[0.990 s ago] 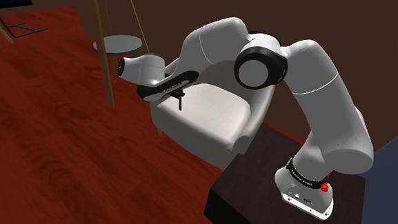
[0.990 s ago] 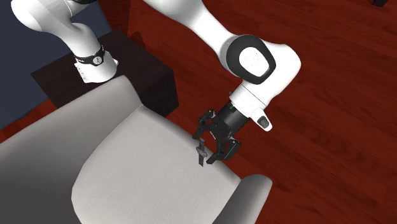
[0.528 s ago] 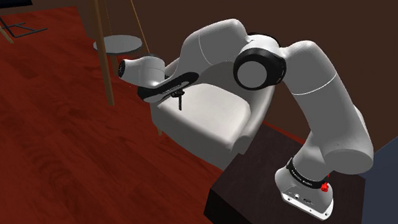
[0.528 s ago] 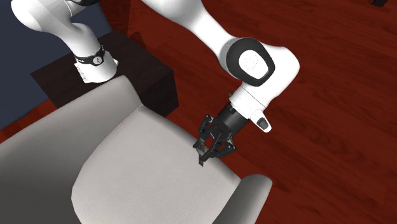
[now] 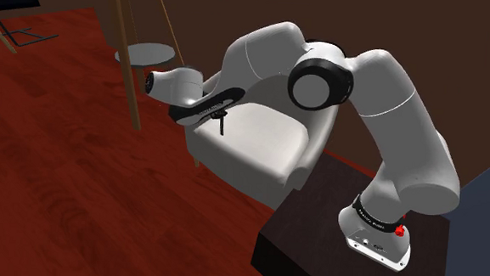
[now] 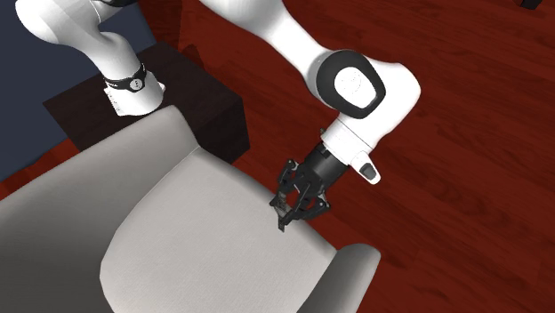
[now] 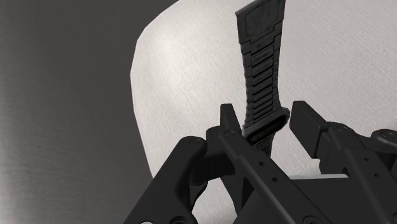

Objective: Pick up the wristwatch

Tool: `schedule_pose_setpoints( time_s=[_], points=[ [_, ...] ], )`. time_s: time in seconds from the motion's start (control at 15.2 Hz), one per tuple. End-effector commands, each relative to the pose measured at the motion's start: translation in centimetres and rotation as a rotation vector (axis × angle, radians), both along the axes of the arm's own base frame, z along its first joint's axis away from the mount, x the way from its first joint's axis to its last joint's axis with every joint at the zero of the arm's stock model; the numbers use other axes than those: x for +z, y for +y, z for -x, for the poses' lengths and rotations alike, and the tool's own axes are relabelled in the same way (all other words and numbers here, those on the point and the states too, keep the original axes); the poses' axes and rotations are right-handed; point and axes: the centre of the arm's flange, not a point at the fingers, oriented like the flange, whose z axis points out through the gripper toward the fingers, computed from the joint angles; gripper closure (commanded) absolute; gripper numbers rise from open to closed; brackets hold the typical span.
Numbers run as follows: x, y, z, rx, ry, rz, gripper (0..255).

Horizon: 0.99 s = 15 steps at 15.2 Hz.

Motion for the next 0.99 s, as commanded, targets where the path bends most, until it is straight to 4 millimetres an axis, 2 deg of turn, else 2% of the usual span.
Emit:
schedule_pose_setpoints(
  time_s=[0.0,0.79,0.92],
  points=[
    [1.0,0.0,0.1,0.000,0.000,0.000,255],
    [7.3,0.0,0.1,0.000,0.000,0.000,255],
    [7.4,0.0,0.1,0.000,0.000,0.000,255]
  ],
)
